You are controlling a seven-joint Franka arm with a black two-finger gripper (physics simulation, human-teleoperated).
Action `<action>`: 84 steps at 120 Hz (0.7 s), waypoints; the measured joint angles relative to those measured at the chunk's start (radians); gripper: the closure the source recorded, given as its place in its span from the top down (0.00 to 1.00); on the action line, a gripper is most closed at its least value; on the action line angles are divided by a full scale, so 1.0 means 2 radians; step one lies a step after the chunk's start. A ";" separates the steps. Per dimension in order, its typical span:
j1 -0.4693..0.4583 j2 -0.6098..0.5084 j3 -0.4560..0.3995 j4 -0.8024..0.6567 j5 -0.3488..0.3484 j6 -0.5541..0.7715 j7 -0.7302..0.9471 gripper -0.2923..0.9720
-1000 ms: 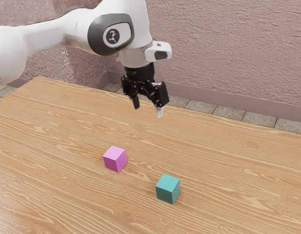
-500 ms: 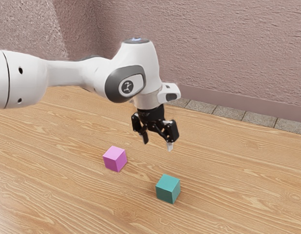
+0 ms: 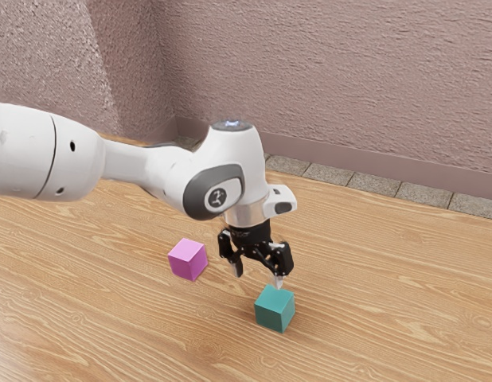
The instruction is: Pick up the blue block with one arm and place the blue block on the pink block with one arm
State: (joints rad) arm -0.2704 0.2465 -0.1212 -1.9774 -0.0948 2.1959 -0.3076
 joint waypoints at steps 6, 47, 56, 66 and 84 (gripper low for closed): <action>-0.001 0.004 0.000 -0.001 -0.001 0.007 -0.002 0.76; -0.014 0.031 0.002 -0.007 -0.002 0.049 -0.013 0.73; -0.015 0.031 0.003 -0.009 0.002 0.051 -0.016 0.73; -0.016 0.032 0.003 -0.012 0.005 0.053 -0.019 0.73; -0.017 0.038 0.003 -0.014 0.008 0.056 -0.024 0.72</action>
State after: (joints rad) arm -0.3052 0.3230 -0.1150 -2.0049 -0.0790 2.3078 -0.3553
